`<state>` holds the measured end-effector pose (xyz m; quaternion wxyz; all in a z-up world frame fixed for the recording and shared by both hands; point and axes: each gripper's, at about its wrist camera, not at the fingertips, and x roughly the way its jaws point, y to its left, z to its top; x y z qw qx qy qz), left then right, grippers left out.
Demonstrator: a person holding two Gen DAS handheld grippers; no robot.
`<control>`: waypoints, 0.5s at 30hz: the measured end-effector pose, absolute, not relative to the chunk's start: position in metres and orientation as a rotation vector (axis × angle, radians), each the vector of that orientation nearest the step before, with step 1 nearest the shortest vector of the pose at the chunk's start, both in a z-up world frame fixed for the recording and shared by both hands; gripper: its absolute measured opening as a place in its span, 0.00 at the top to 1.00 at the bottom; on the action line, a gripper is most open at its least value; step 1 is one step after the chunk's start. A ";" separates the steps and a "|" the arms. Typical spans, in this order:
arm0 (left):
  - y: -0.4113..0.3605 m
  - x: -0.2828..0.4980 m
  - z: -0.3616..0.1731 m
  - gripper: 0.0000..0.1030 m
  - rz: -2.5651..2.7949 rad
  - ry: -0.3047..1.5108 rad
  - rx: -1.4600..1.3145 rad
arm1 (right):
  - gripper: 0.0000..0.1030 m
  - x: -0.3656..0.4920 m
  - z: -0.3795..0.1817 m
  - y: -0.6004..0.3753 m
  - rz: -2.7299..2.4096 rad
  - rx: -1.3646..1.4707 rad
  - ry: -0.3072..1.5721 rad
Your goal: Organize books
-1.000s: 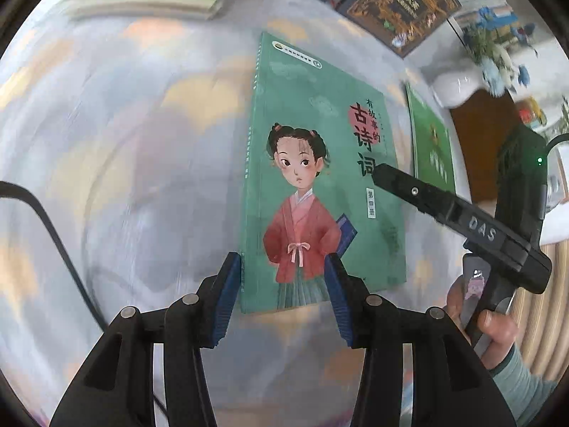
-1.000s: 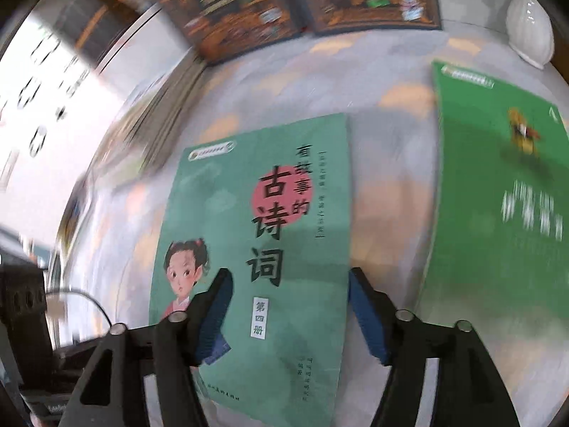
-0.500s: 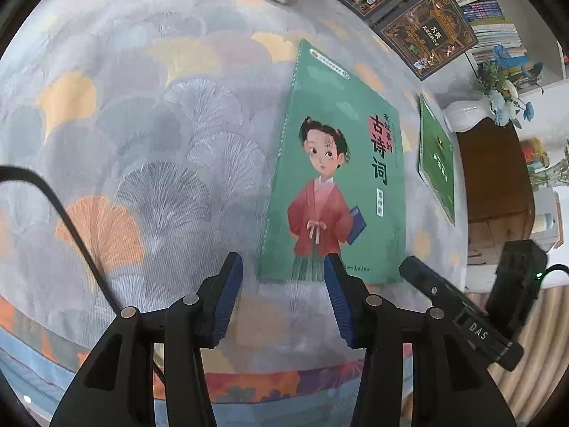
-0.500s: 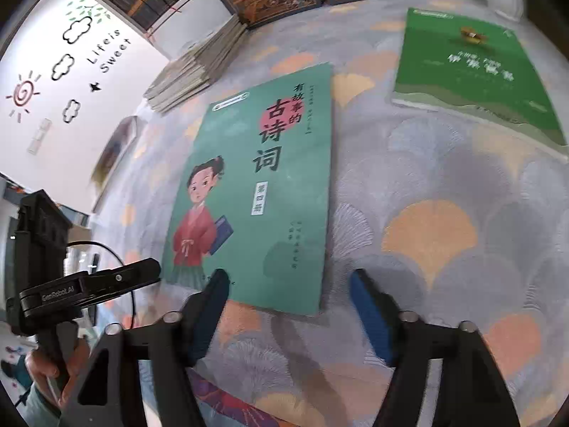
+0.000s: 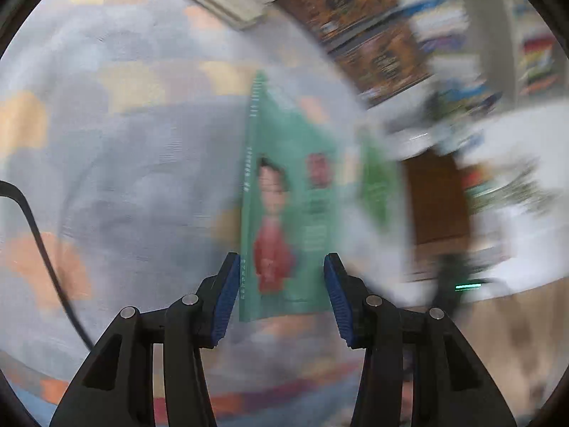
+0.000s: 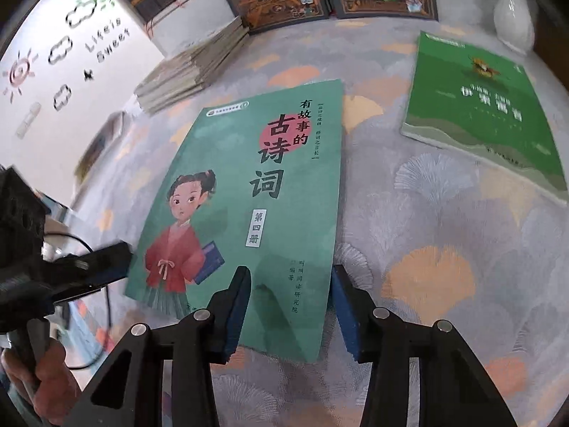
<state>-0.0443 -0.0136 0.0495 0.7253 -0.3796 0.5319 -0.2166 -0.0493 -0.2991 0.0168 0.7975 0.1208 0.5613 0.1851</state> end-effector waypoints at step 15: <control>-0.050 -0.025 0.024 0.84 -0.448 1.241 -0.803 | 0.53 -0.051 0.014 -0.319 0.450 0.403 1.242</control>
